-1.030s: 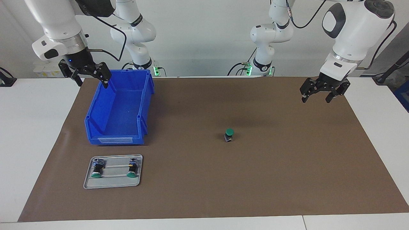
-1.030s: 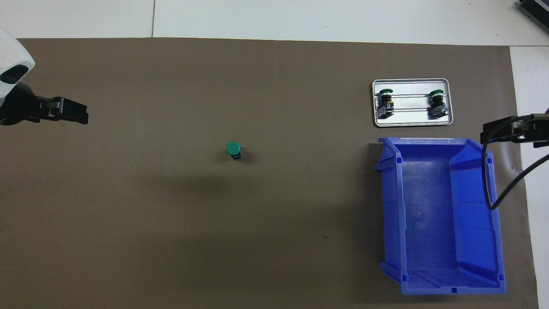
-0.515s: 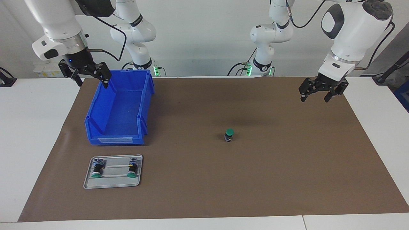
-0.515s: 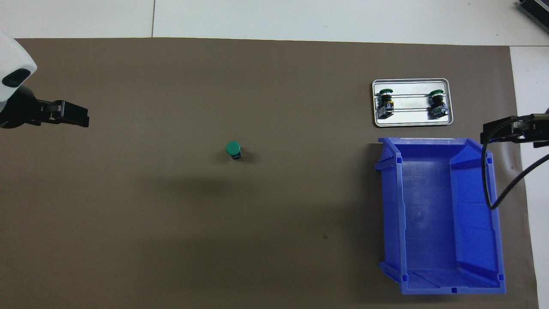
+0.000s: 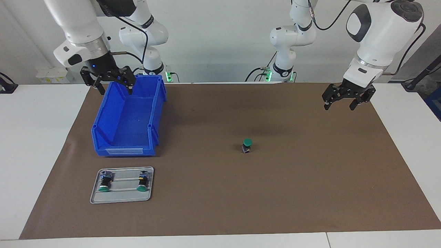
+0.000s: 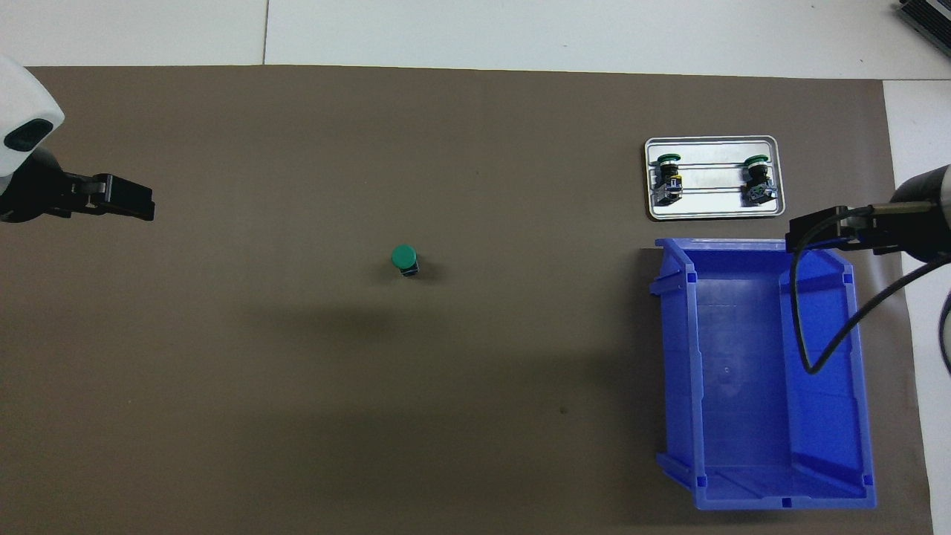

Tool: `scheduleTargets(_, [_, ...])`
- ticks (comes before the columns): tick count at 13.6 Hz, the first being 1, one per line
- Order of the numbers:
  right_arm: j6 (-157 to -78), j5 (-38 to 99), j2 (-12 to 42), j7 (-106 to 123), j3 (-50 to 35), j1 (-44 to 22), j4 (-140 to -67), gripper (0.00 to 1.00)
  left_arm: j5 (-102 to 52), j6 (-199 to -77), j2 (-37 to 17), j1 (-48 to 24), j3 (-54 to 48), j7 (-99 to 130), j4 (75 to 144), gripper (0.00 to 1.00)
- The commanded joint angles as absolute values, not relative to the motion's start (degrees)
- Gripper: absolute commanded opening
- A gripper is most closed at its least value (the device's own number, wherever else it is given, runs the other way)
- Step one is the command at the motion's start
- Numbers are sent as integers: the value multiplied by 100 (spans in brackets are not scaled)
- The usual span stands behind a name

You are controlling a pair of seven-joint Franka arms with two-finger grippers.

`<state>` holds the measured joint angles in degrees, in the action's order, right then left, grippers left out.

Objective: Place and press button with both arms
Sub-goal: 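Reach the right gripper over to the green button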

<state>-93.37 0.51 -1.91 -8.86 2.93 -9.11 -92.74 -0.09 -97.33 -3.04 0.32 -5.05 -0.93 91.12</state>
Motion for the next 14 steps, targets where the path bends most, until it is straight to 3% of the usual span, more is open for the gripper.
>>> scheduleTargets(1, [-10122, 123, -378, -1833, 255, -1527, -9947, 100, 97, -9729, -132, 70, -536, -26, 9290, 100])
scheduleTargets(4, [-10792, 114, -230, -2915, 255, -2326, -10204, 98, 97, -9729, -132, 70, -536, -26, 9290, 100])
scheduleTargets(8, [-11644, -35, 596, -4549, 255, -3364, -9968, 95, 97, -9729, -132, 70, -536, -26, 9290, 100])
scheduleTargets(9, [-11767, -79, 850, -4849, 255, -3566, -9828, 89, 97, -9729, -132, 70, -536, -26, 9290, 100])
scheduleTargets(12, [-12277, -228, 1370, -5597, 255, -4007, -9589, 52, 97, -9729, -132, 70, -536, -26, 9290, 100])
scheduleTargets(14, [-12384, -229, 1441, -5651, 246, -4069, -9589, 53, 97, -9729, -132, 70, -536, -26, 9290, 100])
